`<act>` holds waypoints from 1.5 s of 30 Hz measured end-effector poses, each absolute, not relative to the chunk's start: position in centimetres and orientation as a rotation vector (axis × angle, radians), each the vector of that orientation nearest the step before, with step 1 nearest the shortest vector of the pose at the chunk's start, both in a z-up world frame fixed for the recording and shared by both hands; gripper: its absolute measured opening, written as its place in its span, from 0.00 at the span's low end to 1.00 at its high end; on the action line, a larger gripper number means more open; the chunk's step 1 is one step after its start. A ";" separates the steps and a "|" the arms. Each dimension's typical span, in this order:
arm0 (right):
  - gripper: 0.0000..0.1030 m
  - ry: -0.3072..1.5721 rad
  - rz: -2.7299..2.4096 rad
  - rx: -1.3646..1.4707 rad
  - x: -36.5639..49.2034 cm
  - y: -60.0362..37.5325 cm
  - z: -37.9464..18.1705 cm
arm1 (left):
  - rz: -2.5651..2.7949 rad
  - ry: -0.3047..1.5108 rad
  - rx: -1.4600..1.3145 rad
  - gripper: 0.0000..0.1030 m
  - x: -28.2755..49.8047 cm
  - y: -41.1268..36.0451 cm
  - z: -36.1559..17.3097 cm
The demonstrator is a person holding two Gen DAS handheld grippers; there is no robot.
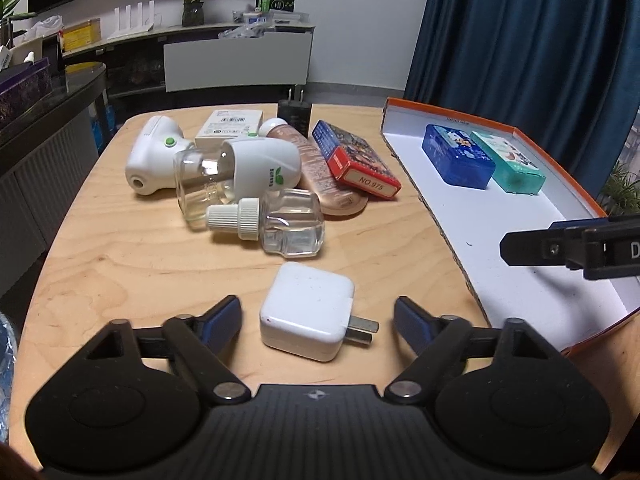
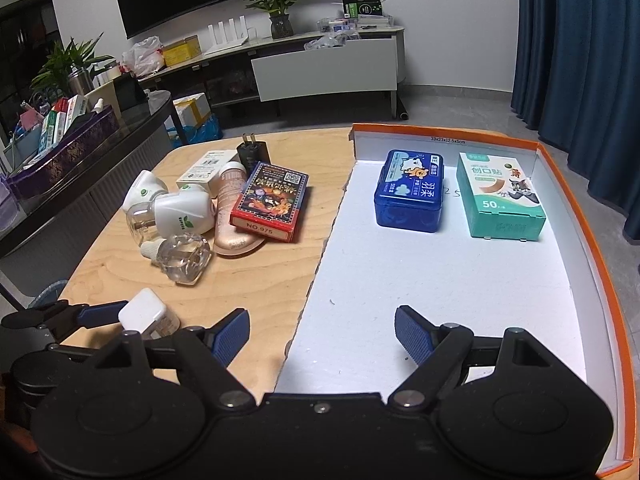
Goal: Organize rigid objects
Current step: 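Move left tool to the white plug charger and grasp it, then grasp the red-and-blue card box with right tool while left tool holds the charger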
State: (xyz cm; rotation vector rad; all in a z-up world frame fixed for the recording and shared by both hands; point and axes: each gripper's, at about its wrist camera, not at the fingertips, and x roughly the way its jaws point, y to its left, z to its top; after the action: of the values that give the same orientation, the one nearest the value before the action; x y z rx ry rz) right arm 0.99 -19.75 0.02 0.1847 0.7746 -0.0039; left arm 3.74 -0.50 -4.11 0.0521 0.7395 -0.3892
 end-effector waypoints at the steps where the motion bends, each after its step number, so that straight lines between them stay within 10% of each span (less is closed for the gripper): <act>1: 0.91 0.774 -0.003 0.186 1.0 -19.7 0.1 | -0.388 0.731 0.061 0.64 3.6 -0.5 -4.1; 45: 0.95 0.957 0.080 0.341 19.8 -18.6 -2.4 | -0.271 0.646 -0.158 0.58 4.1 5.4 -0.8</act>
State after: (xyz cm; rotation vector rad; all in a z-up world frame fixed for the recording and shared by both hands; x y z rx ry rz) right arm 19.82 -18.60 -2.37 0.3407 0.9573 0.0804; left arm 4.05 5.44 -0.82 -0.1584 0.6456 -0.2714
